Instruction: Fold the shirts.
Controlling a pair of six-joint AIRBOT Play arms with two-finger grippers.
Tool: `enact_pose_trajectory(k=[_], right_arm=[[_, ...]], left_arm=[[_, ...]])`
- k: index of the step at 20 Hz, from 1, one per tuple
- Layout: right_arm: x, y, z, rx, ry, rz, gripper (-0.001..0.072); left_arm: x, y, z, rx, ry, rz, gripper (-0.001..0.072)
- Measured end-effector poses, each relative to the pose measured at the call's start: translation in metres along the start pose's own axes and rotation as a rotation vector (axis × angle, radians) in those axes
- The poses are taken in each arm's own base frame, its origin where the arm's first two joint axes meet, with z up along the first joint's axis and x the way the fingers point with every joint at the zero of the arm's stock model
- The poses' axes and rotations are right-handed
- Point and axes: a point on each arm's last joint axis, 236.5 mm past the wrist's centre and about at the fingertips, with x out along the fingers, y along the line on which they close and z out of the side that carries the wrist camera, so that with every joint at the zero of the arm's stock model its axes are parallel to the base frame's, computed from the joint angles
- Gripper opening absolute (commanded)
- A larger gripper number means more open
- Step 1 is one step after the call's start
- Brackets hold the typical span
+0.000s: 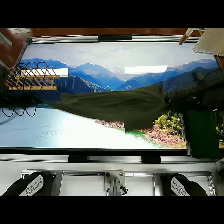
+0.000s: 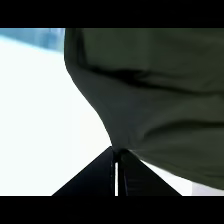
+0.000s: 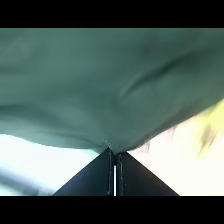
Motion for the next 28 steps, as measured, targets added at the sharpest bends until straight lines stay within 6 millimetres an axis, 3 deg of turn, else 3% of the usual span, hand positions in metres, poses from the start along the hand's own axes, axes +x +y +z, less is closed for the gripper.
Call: enact_pose_trajectory(k=[2, 4, 6, 7, 8, 9, 11, 13, 15, 17, 19, 22, 26, 28], right_arm=[[-0.092, 0.035, 0.078, -0.177, -0.330, -0.088, 0.0060], [-0.204, 0.085, 0.129, -0.323, -0.679, -0.169, 0.0060], [-0.301, 0.133, 0.138, -0.427, -0.946, -0.226, 0.0060], [-0.339, 0.153, 0.133, -0.456, -1.046, -0.241, 0.0060], [-0.372, 0.171, 0.124, -0.478, -1.131, -0.254, 0.0060], [-0.395, 0.183, 0.114, -0.488, -1.193, -0.263, 0.0060], [-0.423, 0.193, 0.097, -0.489, -1.254, -0.298, 0.0060], [-0.433, 0.193, 0.085, -0.479, -1.256, -0.335, 0.0060], [-0.425, 0.185, 0.077, -0.462, -1.201, -0.361, 0.0060], [-0.408, 0.171, 0.074, -0.429, -1.114, -0.379, 0.0060], [-0.372, 0.149, 0.073, -0.371, -0.963, -0.377, 0.0060], [-0.287, 0.097, 0.066, -0.246, -0.648, -0.351, 0.0060], [-0.146, 0.022, 0.053, -0.054, -0.283, -0.275, 0.0060], [-0.076, -0.005, 0.055, 0.004, -0.188, -0.232, 0.0060]], left_arm=[[-0.100, -0.047, 0.078, 0.124, -0.351, -0.005, 0.0028], [-0.220, -0.102, 0.119, 0.235, -0.692, -0.021, 0.0028], [-0.332, -0.148, 0.121, 0.322, -0.988, -0.040, 0.0028], [-0.380, -0.166, 0.111, 0.361, -1.110, -0.036, 0.0028], [-0.414, -0.178, 0.099, 0.387, -1.193, -0.032, 0.0028], [-0.439, -0.183, 0.088, 0.402, -1.251, -0.012, 0.0028], [-0.460, -0.179, 0.070, 0.404, -1.277, 0.054, 0.0028], [-0.456, -0.168, 0.059, 0.391, -1.231, 0.114, 0.0028], [-0.443, -0.155, 0.054, 0.378, -1.164, 0.163, 0.0028], [-0.424, -0.142, 0.055, 0.367, -1.099, 0.195, 0.0028], [-0.393, -0.125, 0.058, 0.348, -1.003, 0.219, 0.0028], [-0.310, -0.085, 0.059, 0.290, -0.757, 0.245, 0.0028], [-0.159, -0.021, 0.039, 0.187, -0.349, 0.227, 0.0028], [-0.084, 0.003, 0.028, 0.114, -0.195, 0.177, 0.0029]])
